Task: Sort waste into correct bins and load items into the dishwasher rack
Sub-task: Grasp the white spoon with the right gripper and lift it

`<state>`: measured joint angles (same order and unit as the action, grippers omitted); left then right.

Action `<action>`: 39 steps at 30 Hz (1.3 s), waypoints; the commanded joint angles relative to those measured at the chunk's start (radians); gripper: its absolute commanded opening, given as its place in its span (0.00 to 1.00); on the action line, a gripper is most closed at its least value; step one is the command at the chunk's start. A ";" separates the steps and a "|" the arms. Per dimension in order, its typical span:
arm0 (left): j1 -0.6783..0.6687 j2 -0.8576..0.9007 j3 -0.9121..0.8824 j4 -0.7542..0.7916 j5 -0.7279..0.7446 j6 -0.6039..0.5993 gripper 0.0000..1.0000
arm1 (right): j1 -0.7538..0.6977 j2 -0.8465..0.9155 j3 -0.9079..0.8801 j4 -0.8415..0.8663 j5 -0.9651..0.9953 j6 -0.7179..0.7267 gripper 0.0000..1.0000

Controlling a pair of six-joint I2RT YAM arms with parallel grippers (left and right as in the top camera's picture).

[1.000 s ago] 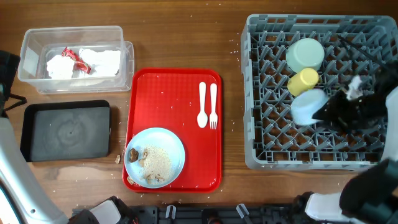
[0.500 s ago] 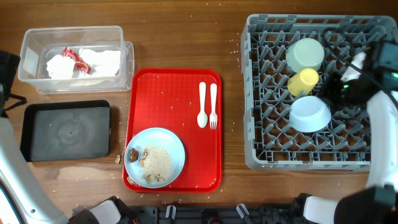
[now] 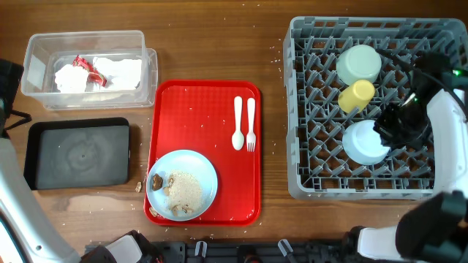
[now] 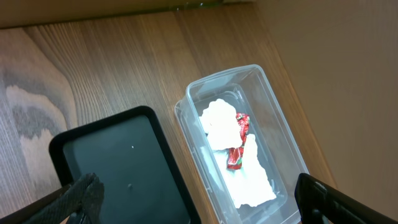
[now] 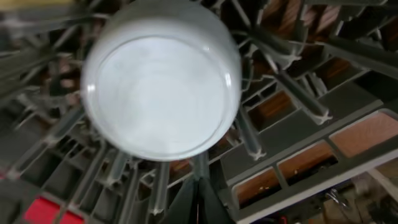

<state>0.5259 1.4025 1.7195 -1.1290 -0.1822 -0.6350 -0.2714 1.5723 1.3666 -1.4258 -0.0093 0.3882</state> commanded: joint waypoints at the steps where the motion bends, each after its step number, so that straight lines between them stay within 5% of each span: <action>1: 0.005 0.002 0.001 -0.001 -0.002 -0.010 1.00 | 0.056 -0.171 0.027 0.059 -0.317 -0.192 0.08; 2: 0.005 0.002 0.001 -0.001 -0.002 -0.010 1.00 | 0.087 -0.216 0.027 0.089 -0.410 -0.220 0.18; 4: 0.005 0.002 0.001 -0.001 -0.001 -0.010 1.00 | 0.203 -0.289 0.027 0.156 -0.437 -0.156 0.59; 10: 0.005 0.002 0.001 -0.001 -0.002 -0.010 1.00 | 0.687 -0.100 0.194 0.167 -0.168 0.068 0.68; 14: 0.005 0.002 0.001 -0.001 -0.002 -0.010 1.00 | 0.836 0.268 0.598 -0.064 -0.029 0.112 0.72; 17: 0.005 0.002 0.001 -0.001 -0.002 -0.010 1.00 | 0.894 0.433 0.677 0.026 -0.072 0.113 0.79; 22: 0.005 0.002 0.001 -0.001 -0.002 -0.010 1.00 | 0.916 0.576 0.668 0.154 -0.087 0.229 0.71; 25: 0.005 0.002 0.001 -0.001 -0.002 -0.010 1.00 | 0.917 0.653 0.664 0.154 -0.088 0.222 0.61; 39: 0.005 0.002 0.001 -0.001 -0.002 -0.010 1.00 | 0.920 0.867 0.634 0.176 -0.065 0.191 0.47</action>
<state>0.5259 1.4025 1.7195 -1.1290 -0.1822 -0.6350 0.6449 2.3947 2.0052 -1.2522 -0.0952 0.5819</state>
